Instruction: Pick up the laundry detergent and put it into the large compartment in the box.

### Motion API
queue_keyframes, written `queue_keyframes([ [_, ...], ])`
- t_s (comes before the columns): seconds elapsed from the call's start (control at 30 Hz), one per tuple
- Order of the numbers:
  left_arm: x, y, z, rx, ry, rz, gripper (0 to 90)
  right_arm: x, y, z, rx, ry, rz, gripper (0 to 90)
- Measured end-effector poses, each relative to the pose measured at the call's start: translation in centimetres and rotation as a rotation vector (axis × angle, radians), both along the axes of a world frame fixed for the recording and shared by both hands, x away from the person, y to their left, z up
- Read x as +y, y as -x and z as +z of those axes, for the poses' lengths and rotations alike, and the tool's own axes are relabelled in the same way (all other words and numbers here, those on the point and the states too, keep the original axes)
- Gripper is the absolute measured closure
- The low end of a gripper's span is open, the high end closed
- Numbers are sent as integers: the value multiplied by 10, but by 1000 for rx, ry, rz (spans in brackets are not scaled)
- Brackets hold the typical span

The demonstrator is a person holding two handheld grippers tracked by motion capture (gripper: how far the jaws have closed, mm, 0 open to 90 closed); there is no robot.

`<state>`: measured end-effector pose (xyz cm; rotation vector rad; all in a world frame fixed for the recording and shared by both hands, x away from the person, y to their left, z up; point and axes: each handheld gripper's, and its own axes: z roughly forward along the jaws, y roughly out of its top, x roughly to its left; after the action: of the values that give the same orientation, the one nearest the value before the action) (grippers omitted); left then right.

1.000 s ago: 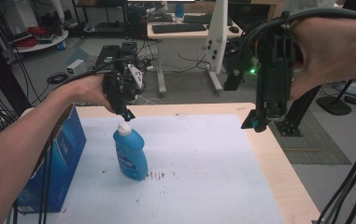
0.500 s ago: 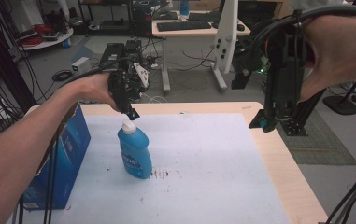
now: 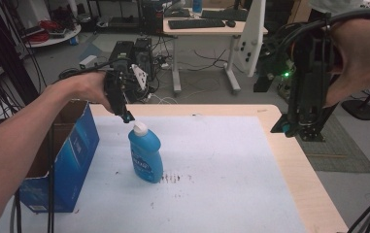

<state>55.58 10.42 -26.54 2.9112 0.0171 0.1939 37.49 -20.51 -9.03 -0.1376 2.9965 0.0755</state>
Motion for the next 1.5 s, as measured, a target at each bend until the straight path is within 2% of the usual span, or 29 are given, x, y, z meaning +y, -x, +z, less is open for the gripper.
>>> queue_keyframes([
  [0.07,2,2,-1,1,-11,-8,210,0,1,0,-5,-1,2,117],
  [0.17,6,8,-5,19,-48,-61,212,2,1,0,-7,-1,6,117],
  [0.2,6,8,-5,19,-48,-61,211,2,1,0,-7,-1,6,117],
  [0.23,7,12,-5,27,-54,-85,212,4,1,0,-7,2,7,117],
  [0.3,7,14,-5,33,-50,-101,212,4,1,-1,-7,6,9,117],
  [0.43,5,22,-3,40,-39,-195,212,7,1,-3,-11,15,13,117],
  [0.47,5,22,-3,40,-39,-195,211,7,1,-3,-11,15,13,117],
  [0.53,0,28,-3,42,-48,-239,212,6,1,-4,-4,13,9,117],
  [0.73,-6,33,-2,38,-49,-295,212,4,3,-5,0,16,2,117],
  [0.77,-12,36,-3,34,-71,-327,212,4,3,-5,-1,14,5,117],
  [1.1,-27,44,-10,46,-126,-375,212,0,4,-6,3,10,-3,117],
  [1.5,-46,52,-12,38,-143,-430,212,3,2,-6,1,0,-3,117],
])
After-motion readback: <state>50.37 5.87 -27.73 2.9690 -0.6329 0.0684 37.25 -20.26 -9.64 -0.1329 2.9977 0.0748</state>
